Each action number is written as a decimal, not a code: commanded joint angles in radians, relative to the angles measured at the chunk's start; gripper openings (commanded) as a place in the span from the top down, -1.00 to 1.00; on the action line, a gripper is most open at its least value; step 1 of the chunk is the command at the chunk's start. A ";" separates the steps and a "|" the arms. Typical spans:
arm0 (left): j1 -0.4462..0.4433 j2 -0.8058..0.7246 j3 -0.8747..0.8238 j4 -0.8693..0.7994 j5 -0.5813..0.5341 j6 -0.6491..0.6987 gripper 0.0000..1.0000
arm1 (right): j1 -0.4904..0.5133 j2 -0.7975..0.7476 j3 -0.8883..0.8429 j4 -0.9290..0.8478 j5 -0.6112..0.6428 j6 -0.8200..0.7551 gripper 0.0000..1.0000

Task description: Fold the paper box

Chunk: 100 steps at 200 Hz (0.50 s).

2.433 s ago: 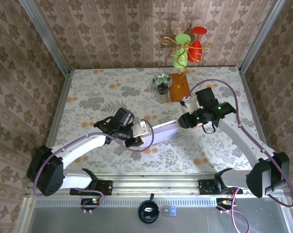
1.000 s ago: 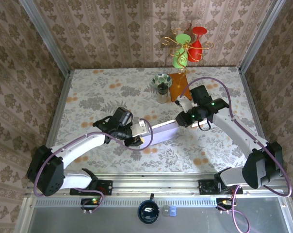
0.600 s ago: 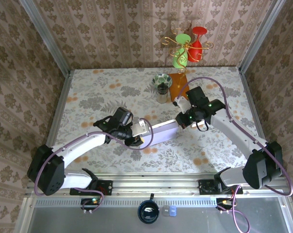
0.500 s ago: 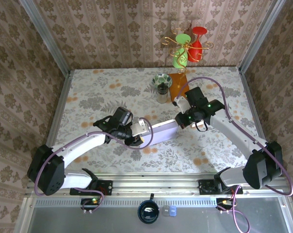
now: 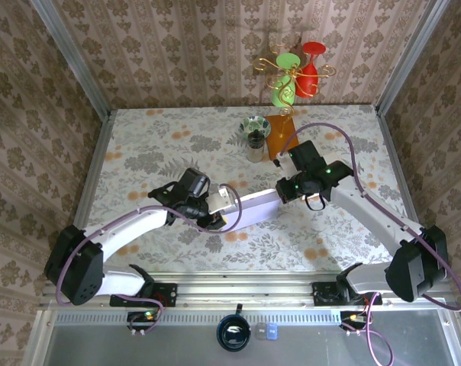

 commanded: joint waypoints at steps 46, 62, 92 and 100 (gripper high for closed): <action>0.035 0.013 0.017 0.013 0.030 -0.060 0.55 | 0.005 -0.094 -0.162 0.143 0.005 0.051 1.00; 0.041 0.012 0.015 0.017 0.037 -0.066 0.54 | 0.005 -0.122 -0.218 0.209 0.006 0.061 1.00; 0.043 0.014 0.016 0.016 0.051 -0.066 0.52 | 0.006 -0.178 -0.326 0.330 0.017 0.086 1.00; 0.043 0.013 0.017 0.017 0.050 -0.067 0.52 | 0.006 -0.189 -0.350 0.358 0.015 0.092 1.00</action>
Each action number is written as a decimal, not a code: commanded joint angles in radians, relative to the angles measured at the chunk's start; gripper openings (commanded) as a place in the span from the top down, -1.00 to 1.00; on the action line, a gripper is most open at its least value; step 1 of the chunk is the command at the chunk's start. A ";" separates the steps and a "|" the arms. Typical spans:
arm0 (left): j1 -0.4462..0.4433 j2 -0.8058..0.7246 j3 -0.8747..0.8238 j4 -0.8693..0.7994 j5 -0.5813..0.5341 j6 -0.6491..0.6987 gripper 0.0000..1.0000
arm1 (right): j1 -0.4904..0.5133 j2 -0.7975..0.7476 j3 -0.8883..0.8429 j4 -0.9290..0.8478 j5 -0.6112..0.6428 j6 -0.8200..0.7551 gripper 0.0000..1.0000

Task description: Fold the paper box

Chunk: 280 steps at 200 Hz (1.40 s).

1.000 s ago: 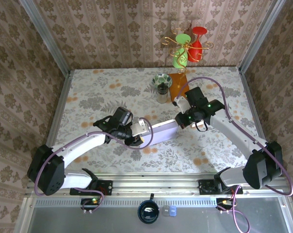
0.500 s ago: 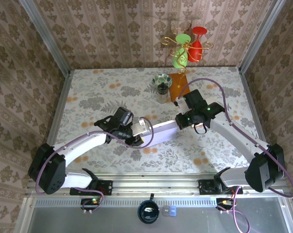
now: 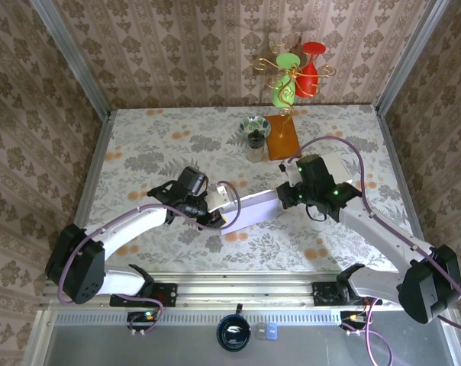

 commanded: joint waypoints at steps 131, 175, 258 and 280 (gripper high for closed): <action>0.015 -0.134 -0.040 0.089 -0.068 -0.168 -0.12 | 0.102 -0.069 -0.124 0.054 0.236 0.080 1.00; 0.020 -0.233 -0.107 0.120 -0.095 -0.245 -0.26 | 0.154 -0.051 -0.112 0.062 0.303 0.123 1.00; 0.098 -0.390 -0.080 0.010 -0.109 -0.533 -0.10 | 0.186 0.001 -0.071 0.057 0.356 0.153 1.00; 0.104 -0.366 -0.009 -0.102 -0.099 -0.638 0.07 | 0.186 0.012 -0.048 0.043 0.353 0.160 1.00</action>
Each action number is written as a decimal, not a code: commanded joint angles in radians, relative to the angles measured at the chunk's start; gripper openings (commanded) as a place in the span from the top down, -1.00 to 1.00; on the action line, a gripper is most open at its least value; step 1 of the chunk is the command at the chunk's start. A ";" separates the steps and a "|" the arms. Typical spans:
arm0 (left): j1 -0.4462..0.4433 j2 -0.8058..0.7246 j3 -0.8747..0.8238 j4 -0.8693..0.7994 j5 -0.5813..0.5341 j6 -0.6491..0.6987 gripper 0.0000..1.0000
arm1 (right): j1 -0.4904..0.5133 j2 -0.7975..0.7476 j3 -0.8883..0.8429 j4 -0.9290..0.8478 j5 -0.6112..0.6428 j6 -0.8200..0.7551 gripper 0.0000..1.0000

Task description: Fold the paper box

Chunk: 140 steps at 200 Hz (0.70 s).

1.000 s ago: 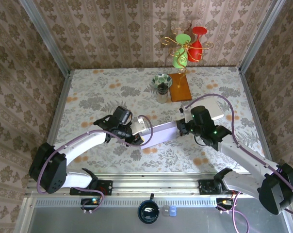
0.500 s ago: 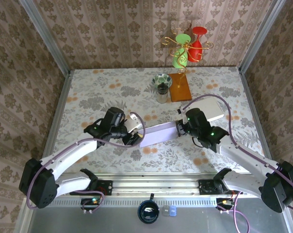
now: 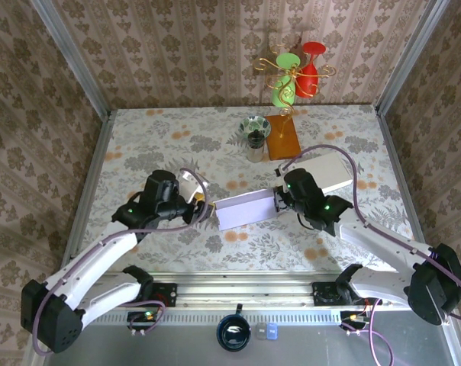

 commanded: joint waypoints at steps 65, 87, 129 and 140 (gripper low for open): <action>0.012 0.157 0.250 -0.345 0.076 -0.120 0.12 | 0.011 0.060 0.060 -0.123 0.003 0.040 1.00; 0.012 0.190 0.268 -0.370 0.053 -0.082 0.13 | 0.011 0.060 0.059 -0.127 -0.002 0.043 1.00; 0.010 0.269 0.342 -0.420 0.005 -0.042 0.07 | 0.011 0.053 0.057 -0.134 -0.005 0.045 1.00; 0.006 0.277 0.349 -0.419 -0.003 -0.038 0.07 | 0.011 0.052 0.057 -0.135 -0.005 0.047 1.00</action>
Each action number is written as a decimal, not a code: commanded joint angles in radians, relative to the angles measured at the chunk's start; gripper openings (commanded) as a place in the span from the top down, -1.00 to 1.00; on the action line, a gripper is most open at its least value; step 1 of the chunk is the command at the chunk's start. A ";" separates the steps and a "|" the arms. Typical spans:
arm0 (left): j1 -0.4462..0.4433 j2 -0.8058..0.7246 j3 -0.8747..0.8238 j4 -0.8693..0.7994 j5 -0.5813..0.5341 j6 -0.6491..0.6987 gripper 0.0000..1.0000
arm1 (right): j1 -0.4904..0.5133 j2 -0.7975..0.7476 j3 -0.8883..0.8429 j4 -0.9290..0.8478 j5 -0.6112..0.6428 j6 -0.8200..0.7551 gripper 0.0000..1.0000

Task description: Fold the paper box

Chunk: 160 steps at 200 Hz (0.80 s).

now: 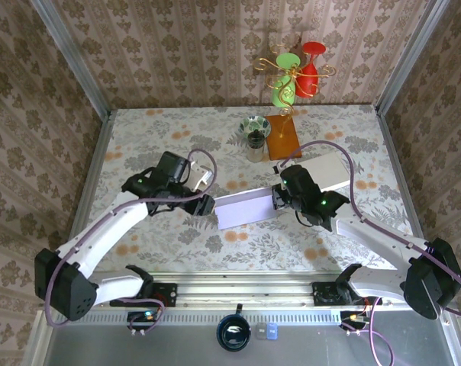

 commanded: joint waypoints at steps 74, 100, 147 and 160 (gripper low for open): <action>-0.026 0.060 0.059 -0.029 -0.091 0.060 0.25 | 0.010 -0.001 -0.002 -0.098 -0.005 0.028 1.00; -0.040 0.080 0.066 -0.016 -0.093 0.056 0.37 | 0.010 -0.005 -0.006 -0.099 -0.004 0.028 1.00; -0.053 0.095 0.071 -0.017 -0.119 0.050 0.55 | 0.010 -0.003 -0.001 -0.099 -0.005 0.030 1.00; -0.055 0.094 0.072 -0.017 -0.122 0.046 0.58 | 0.010 -0.002 -0.002 -0.099 -0.005 0.033 1.00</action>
